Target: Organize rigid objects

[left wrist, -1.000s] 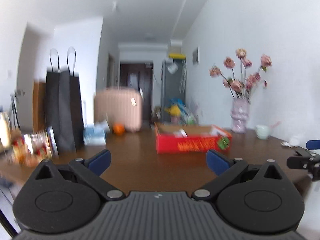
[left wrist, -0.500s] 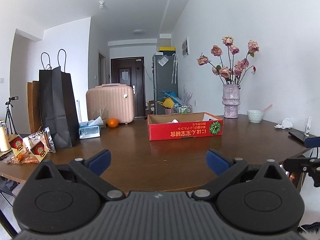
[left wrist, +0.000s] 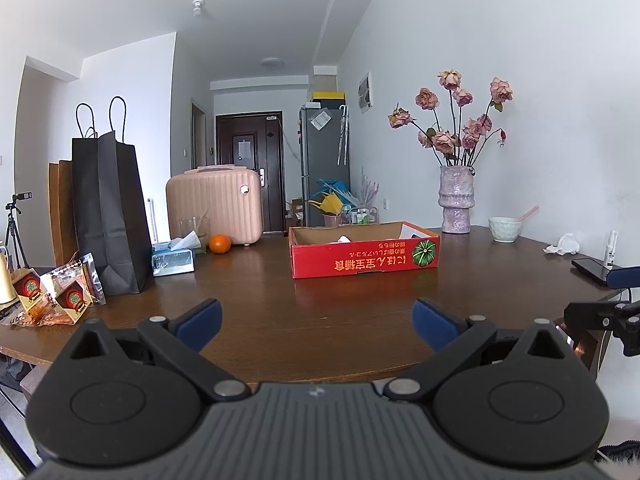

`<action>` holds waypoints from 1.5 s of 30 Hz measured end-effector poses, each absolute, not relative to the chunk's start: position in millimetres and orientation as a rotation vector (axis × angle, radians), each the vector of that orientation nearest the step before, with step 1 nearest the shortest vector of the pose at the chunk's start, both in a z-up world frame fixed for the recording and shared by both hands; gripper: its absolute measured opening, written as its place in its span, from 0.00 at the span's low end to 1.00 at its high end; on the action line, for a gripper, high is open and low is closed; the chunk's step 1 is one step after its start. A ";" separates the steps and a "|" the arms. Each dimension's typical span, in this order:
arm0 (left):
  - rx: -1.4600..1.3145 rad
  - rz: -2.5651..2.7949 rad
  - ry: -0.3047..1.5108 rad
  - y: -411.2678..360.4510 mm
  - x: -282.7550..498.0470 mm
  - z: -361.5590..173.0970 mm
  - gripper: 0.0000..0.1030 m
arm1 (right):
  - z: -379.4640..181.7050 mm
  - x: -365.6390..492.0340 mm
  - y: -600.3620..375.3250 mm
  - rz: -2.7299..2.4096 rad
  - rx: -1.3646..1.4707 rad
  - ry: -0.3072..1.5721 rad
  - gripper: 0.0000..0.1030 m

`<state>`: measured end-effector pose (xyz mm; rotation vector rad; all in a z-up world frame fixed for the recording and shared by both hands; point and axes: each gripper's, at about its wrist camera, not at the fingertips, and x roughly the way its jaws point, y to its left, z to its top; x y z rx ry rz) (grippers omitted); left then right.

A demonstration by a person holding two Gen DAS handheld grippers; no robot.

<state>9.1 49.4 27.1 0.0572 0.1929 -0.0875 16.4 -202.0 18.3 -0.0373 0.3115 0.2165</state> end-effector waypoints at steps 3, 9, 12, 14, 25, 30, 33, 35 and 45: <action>0.056 -0.087 0.195 49.1 9.0 27.2 1.00 | 17.8 15.8 -202.9 0.217 -0.026 0.305 1.00; 0.054 -0.088 0.198 50.2 9.4 25.9 1.00 | 17.3 16.3 -203.4 0.218 -0.023 0.298 1.00; 0.051 -0.090 0.206 51.1 10.2 24.6 1.00 | 16.4 15.6 -203.5 0.218 -0.024 0.297 1.00; 0.054 -0.090 0.205 50.8 10.1 25.6 1.00 | 16.0 16.1 -203.4 0.215 -0.021 0.303 1.00; 0.060 -0.103 0.204 49.5 9.9 24.5 1.00 | 17.5 15.2 -207.7 0.207 0.006 0.289 1.00; 0.060 -0.105 0.205 49.6 10.2 24.5 1.00 | 16.4 15.4 -207.0 0.211 0.005 0.290 1.00; 0.059 -0.106 0.206 49.8 10.2 24.3 1.00 | 15.7 15.4 -206.7 0.212 0.008 0.292 1.00; 0.058 -0.106 0.207 50.1 10.4 24.4 1.00 | 15.3 15.7 -206.2 0.213 0.006 0.295 1.00; 0.057 -0.112 0.210 50.1 10.4 24.5 1.00 | 14.2 15.2 -204.9 0.213 0.006 0.293 1.00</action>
